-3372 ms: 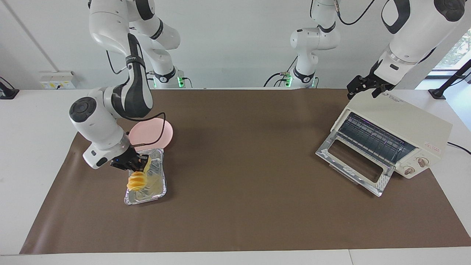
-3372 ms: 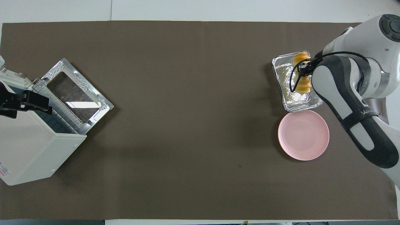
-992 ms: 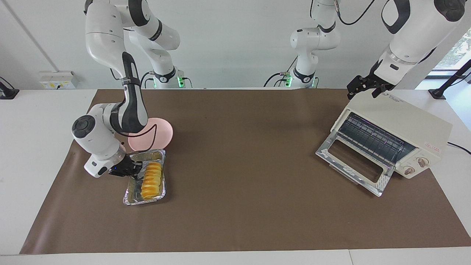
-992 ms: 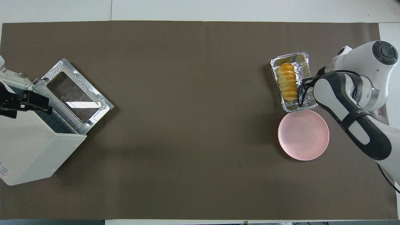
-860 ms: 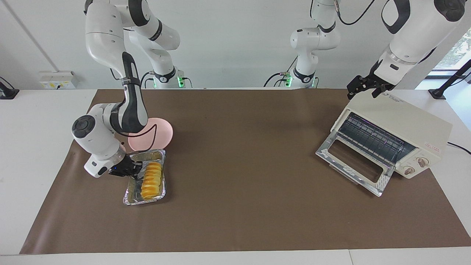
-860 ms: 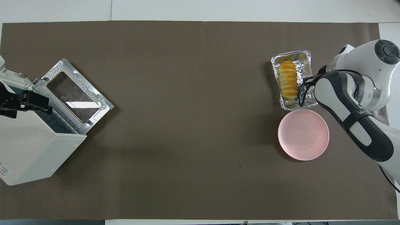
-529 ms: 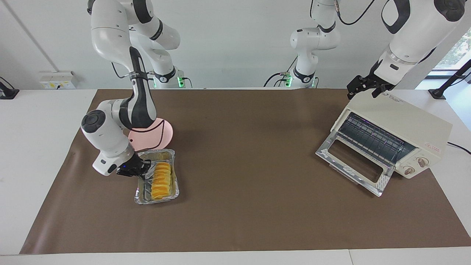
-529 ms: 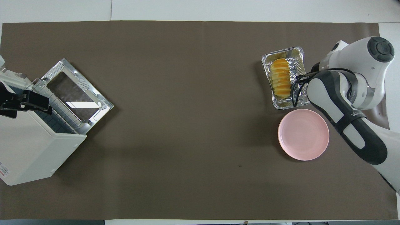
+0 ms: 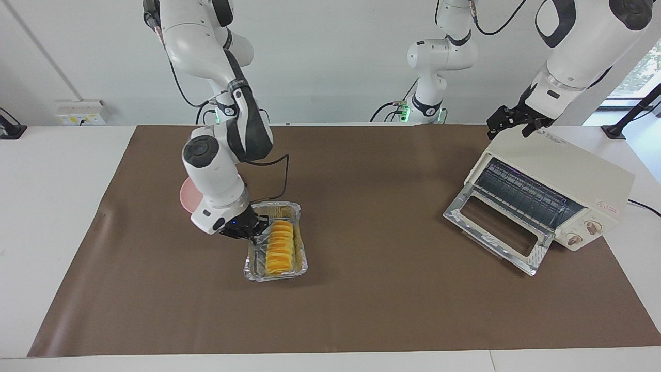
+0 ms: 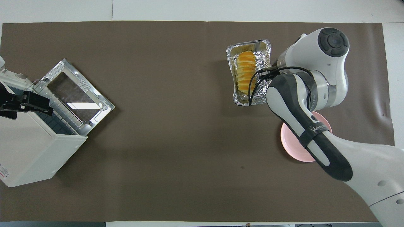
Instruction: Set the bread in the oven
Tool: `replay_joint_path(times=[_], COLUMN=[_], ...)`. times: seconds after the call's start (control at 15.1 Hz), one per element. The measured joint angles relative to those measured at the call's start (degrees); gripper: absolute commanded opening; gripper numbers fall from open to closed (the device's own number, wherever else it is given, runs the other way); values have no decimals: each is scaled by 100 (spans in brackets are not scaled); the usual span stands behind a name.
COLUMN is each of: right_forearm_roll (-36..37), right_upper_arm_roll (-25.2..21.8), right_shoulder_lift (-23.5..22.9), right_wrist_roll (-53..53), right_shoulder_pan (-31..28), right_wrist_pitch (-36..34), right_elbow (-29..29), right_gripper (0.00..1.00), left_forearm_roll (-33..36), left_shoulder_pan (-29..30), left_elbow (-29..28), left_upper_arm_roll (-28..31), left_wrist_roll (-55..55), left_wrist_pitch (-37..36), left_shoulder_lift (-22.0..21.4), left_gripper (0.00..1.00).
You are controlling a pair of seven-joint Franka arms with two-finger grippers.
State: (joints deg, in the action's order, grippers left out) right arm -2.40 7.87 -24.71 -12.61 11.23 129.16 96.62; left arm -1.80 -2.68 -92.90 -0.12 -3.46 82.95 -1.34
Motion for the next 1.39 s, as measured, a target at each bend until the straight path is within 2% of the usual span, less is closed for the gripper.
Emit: replay_joint_path(times=[0.2, 0.46, 0.6, 0.66, 0.93, 1.12, 1.39], right_forearm_roll=[-40, -183, -199, -204, -205, -196, -194], right_upper_arm_roll=[0, -3, -3, -3, -22, -90, -129], right_shoulder_lift=[-131, -262, -286, -286, -284, -181, 553], right_wrist_roll=[-553, -1116, -1176, -1195, -1214, -1141, -518], right_shoulder_pan=[472, 846, 926, 964, 991, 901, 465], right_wrist_pitch=[377, 480, 480, 478, 432, 71, -1074], right_elbow=[58, 91, 146, 185, 225, 127, 6], right_gripper=[0, 0, 77, 100, 100, 100, 100], left_forearm_roll=[0, 0, 0, 0, 0, 0, 0], left_shoulder_pan=[0, 0, 0, 0, 0, 0, 0], left_elbow=[0, 0, 0, 0, 0, 0, 1], left_upper_arm_roll=[0, 0, 0, 0, 0, 0, -2], left_wrist_roll=[0, 0, 0, 0, 0, 0, 0], left_wrist_pitch=[0, 0, 0, 0, 0, 0, 1], left_shoulder_lift=[0, 0, 0, 0, 0, 0, 0], left_gripper=[100, 100, 100, 100, 100, 100, 100])
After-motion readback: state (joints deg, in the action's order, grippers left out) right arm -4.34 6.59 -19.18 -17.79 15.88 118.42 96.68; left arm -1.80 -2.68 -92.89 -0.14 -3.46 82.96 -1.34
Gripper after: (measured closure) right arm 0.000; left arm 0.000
